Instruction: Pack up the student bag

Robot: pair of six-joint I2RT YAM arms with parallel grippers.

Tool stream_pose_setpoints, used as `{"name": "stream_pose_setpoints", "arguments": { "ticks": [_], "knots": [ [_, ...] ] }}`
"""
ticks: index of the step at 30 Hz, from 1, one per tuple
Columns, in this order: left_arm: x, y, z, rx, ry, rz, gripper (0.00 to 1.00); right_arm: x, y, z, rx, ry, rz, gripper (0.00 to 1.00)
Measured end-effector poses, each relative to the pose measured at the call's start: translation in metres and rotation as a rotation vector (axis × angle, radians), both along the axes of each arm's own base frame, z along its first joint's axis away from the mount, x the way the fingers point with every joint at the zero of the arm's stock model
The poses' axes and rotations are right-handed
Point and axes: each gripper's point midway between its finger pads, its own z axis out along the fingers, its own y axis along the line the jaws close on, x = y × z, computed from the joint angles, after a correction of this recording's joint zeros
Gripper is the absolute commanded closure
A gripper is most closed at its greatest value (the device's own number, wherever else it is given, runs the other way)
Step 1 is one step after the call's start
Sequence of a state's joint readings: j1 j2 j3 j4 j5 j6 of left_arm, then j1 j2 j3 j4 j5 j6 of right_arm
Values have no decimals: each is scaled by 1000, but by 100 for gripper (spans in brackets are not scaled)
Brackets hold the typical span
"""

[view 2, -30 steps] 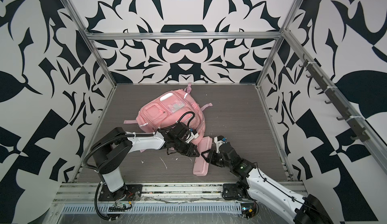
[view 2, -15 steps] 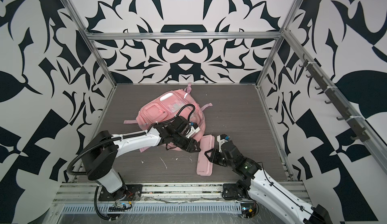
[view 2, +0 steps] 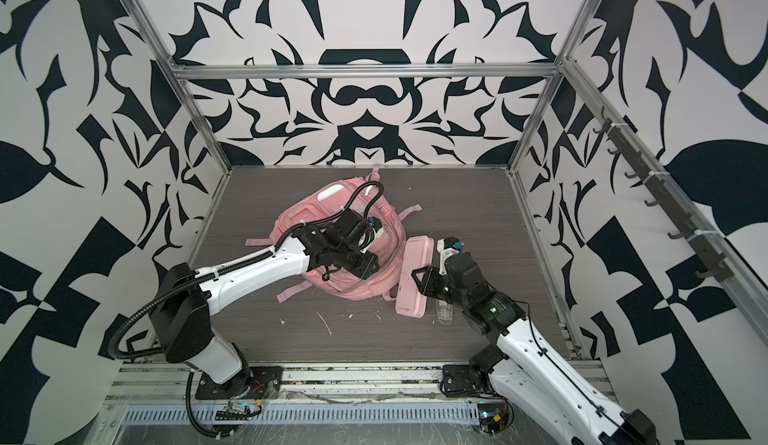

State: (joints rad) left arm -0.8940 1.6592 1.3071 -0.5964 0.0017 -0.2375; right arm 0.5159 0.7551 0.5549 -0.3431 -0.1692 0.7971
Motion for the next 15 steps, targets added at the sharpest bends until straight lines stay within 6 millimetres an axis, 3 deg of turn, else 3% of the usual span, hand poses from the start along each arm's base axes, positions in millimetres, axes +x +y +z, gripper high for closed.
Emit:
{"name": "stream_pose_setpoints", "arguments": {
  "ticks": [6, 13, 15],
  "knots": [
    [27, 13, -29, 189, -71, 57, 50, 29, 4, -6, 44, 16, -32, 84],
    [35, 18, -55, 346, -115, 48, 46, 55, 10, 5, 127, -11, -34, 85],
    [38, 18, -57, 375, -130, 43, 51, 58, 11, 8, 149, -20, -34, 86]
  ]
}}
